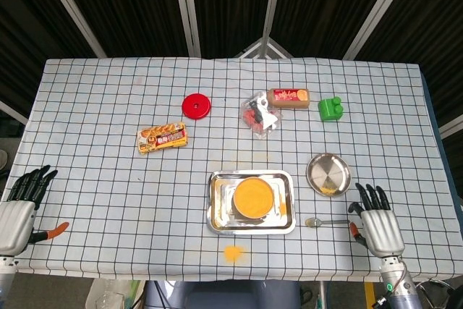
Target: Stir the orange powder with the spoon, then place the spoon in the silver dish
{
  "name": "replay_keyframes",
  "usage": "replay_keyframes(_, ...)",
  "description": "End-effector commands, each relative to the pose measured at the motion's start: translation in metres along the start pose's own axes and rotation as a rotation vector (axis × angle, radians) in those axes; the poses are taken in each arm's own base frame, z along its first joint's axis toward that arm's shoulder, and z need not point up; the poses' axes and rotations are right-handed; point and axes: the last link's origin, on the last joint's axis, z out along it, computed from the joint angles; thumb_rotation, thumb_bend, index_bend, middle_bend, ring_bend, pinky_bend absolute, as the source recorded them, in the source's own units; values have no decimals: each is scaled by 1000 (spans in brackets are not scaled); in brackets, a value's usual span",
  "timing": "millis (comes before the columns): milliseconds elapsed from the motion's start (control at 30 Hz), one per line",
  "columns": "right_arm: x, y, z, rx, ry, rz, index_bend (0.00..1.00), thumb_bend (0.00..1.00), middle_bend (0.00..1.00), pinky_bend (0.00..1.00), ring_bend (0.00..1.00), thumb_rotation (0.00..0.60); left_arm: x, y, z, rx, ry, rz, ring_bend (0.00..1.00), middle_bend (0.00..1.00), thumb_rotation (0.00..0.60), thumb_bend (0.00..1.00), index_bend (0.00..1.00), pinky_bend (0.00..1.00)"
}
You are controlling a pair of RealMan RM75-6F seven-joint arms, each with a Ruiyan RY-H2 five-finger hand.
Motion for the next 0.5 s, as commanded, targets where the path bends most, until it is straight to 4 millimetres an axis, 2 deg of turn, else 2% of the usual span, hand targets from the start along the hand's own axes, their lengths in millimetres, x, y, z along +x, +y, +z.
replay_keyframes(33, -13, -5, 1, 16, -18, -16, 464, 421, 107, 0, 0, 600, 0, 0, 0, 1, -1, 1, 0, 0, 600, 0, 0, 0)
replay_keyframes(233, -27, -10, 5, 27, -36, -25, 464, 421, 110, 0, 0, 600, 0, 0, 0, 3, -2, 3, 0, 0, 600, 0, 0, 0)
replay_keyframes(500, -39, -7, 11, 8, -62, -42, 481, 421, 115, 0, 0, 600, -1, 0, 1, 5, -7, 2, 0, 0, 600, 0, 0, 0)
